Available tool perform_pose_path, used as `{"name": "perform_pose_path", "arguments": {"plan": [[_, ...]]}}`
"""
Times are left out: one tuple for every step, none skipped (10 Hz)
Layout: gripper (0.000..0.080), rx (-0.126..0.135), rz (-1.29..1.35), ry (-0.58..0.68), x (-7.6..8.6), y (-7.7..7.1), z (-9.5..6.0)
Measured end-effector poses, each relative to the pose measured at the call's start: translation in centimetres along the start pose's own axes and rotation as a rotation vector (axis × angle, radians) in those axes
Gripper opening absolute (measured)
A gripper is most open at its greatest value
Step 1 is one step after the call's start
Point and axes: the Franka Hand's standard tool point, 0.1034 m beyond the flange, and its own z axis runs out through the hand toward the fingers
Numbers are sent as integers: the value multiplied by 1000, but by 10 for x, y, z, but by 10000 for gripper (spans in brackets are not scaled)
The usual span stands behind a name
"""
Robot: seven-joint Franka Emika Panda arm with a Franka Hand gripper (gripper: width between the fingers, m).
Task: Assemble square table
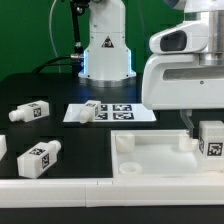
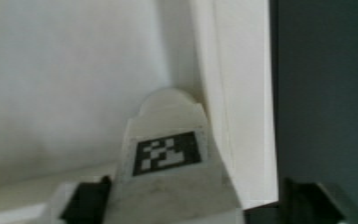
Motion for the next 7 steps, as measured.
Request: {"name": "perform_pose_path", "arguments": {"plan": [[290, -3, 90, -1, 0, 3, 0], [290, -2, 234, 0, 1, 4, 0], [290, -2, 366, 1, 1, 4, 0], [290, 0, 481, -1, 1, 4, 0], [290, 16, 658, -11, -1, 4, 2], [290, 30, 809, -18, -1, 2, 3], [289, 32, 922, -17, -3, -2, 3]]}}
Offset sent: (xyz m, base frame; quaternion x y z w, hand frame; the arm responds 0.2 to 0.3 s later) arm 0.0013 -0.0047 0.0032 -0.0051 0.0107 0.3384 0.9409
